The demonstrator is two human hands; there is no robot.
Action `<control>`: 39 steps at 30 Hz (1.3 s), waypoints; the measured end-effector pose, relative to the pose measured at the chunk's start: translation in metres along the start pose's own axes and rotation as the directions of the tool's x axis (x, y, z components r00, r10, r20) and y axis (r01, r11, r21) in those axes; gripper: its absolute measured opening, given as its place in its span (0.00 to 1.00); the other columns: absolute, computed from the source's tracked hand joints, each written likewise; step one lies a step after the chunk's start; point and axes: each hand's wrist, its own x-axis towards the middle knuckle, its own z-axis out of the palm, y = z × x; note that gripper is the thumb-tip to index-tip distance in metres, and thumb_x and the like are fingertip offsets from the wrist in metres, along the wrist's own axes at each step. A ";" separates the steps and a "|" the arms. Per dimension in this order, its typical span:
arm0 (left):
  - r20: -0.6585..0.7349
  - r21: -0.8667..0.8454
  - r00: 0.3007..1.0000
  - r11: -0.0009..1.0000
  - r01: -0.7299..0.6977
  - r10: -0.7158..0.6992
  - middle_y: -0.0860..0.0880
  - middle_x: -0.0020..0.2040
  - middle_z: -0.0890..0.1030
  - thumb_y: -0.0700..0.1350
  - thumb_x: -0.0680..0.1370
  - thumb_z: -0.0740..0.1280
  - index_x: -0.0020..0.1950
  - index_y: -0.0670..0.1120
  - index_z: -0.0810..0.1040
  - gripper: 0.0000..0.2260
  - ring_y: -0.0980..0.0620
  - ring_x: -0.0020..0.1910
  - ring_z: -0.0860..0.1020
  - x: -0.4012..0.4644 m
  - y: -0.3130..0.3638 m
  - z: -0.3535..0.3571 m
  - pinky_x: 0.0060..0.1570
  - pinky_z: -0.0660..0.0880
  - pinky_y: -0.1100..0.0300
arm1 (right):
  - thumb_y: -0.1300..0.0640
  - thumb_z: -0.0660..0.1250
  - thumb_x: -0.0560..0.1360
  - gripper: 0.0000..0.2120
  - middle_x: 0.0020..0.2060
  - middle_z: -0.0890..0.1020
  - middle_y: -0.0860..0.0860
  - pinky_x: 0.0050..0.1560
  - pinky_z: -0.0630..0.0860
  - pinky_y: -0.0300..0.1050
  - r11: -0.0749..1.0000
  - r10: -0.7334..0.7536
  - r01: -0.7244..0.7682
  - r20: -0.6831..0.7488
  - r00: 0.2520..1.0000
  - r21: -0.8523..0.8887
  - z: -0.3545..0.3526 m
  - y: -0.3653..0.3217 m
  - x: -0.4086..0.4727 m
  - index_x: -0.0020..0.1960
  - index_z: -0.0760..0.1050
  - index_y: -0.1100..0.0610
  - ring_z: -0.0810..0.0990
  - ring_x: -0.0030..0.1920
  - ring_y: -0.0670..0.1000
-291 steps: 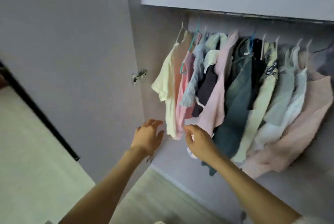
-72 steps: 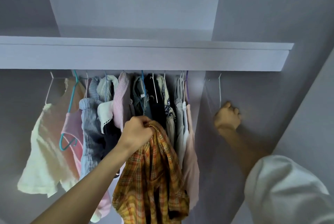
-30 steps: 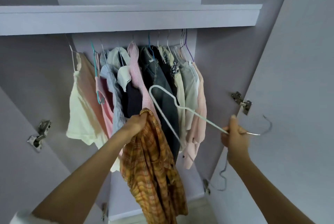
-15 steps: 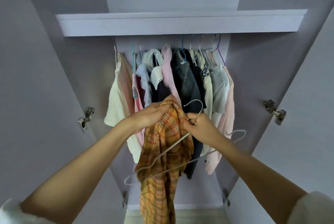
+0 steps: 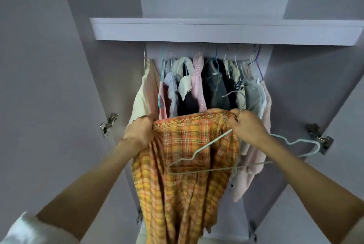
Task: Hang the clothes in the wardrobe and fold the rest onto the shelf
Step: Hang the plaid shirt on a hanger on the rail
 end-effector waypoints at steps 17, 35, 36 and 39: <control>0.084 -0.145 0.988 0.979 0.141 -0.130 0.44 0.46 0.77 0.50 0.71 0.72 0.49 0.46 0.67 0.17 0.43 0.44 0.74 0.003 0.039 -0.018 0.41 0.70 0.54 | 0.58 0.56 0.79 0.13 0.30 0.71 0.51 0.36 0.65 0.44 0.978 0.208 -0.205 -0.075 0.975 0.045 0.019 0.019 -0.005 0.37 0.68 0.59 0.73 0.35 0.55; 0.067 -0.170 0.939 0.931 -0.322 0.337 0.54 0.35 0.66 0.54 0.80 0.57 0.37 0.50 0.60 0.15 0.47 0.38 0.72 -0.029 0.069 0.020 0.35 0.61 0.58 | 0.62 0.57 0.77 0.14 0.27 0.70 0.51 0.24 0.62 0.38 0.901 0.227 -0.156 -0.132 0.965 0.406 0.024 0.015 0.005 0.33 0.66 0.58 0.68 0.27 0.47; 0.042 -0.189 0.937 0.923 -0.334 0.347 0.53 0.36 0.67 0.54 0.80 0.58 0.40 0.49 0.63 0.13 0.47 0.38 0.72 -0.029 0.070 0.021 0.36 0.61 0.58 | 0.62 0.57 0.77 0.14 0.27 0.70 0.51 0.25 0.62 0.39 0.893 0.252 -0.176 -0.137 0.958 0.413 0.025 0.016 0.006 0.33 0.65 0.58 0.68 0.28 0.47; -0.016 -0.149 0.928 0.917 -0.369 0.371 0.48 0.41 0.73 0.53 0.81 0.58 0.52 0.43 0.69 0.13 0.44 0.43 0.76 -0.027 0.073 0.021 0.37 0.65 0.57 | 0.61 0.58 0.78 0.14 0.26 0.72 0.50 0.26 0.66 0.39 0.846 0.268 -0.184 -0.101 0.958 0.501 0.027 0.017 0.007 0.33 0.68 0.57 0.71 0.26 0.47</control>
